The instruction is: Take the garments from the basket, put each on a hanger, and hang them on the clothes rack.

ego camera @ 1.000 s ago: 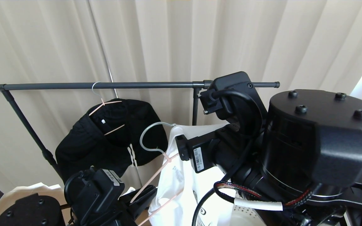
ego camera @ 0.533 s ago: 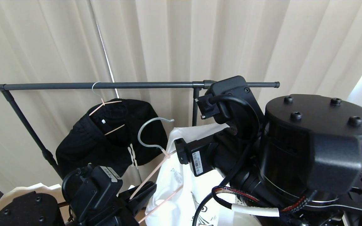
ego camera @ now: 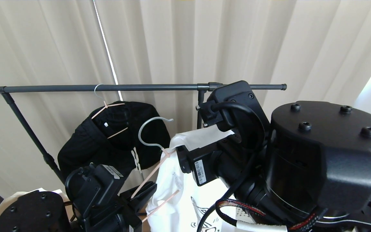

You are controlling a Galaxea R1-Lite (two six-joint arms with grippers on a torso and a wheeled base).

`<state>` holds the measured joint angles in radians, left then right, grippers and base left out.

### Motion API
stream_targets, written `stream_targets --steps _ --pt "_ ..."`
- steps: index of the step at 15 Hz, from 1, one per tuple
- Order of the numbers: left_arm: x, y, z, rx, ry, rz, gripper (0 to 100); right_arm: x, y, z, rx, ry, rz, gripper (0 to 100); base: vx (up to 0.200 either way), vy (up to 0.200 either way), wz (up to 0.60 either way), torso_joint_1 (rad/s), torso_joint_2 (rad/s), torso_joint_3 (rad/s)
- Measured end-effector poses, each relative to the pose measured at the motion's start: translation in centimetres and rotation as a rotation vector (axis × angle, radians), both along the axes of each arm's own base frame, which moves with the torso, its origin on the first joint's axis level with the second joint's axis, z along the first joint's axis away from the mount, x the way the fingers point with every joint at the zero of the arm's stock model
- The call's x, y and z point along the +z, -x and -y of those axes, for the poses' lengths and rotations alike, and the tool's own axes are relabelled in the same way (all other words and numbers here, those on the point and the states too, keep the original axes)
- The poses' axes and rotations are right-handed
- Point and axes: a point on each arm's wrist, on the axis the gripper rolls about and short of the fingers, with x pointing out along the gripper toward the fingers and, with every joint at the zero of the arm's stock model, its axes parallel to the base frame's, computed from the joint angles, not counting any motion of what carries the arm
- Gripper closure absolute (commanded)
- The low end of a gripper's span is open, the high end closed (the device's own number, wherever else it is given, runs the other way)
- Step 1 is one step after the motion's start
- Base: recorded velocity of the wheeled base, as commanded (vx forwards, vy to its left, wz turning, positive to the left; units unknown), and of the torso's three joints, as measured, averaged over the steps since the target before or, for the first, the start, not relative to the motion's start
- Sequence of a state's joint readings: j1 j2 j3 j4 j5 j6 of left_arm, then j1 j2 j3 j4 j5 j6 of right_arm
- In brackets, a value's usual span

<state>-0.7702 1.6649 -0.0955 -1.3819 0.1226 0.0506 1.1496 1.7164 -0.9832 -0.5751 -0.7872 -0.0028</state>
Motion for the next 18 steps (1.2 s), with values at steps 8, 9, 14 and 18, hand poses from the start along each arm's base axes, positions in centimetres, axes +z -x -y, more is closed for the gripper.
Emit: stream_targets --steps 8,9,14,18 --pt "0.7 -1.1 -0.4 0.063 0.043 0.044 100 0.1 0.0 0.1 0.0 -0.002 0.001 0 0.0 0.0 0.0 0.0 0.0 0.0" --pt "0.8 -1.2 -0.4 0.068 0.053 0.054 100 0.0 0.0 0.1 0.0 -0.002 0.0 0 0.0 0.0 0.0 0.0 0.0 0.0" --pt "1.2 -1.6 -0.8 0.095 0.095 0.075 100 -1.0 0.5 0.5 0.026 0.055 -0.011 0 0.0 0.0 0.0 0.0 0.0 0.0" --pt "1.0 -1.9 -1.0 0.108 0.091 0.069 100 -2.0 1.5 2.7 0.226 0.177 -0.019 0 0.0 0.0 0.0 0.0 0.0 0.0"
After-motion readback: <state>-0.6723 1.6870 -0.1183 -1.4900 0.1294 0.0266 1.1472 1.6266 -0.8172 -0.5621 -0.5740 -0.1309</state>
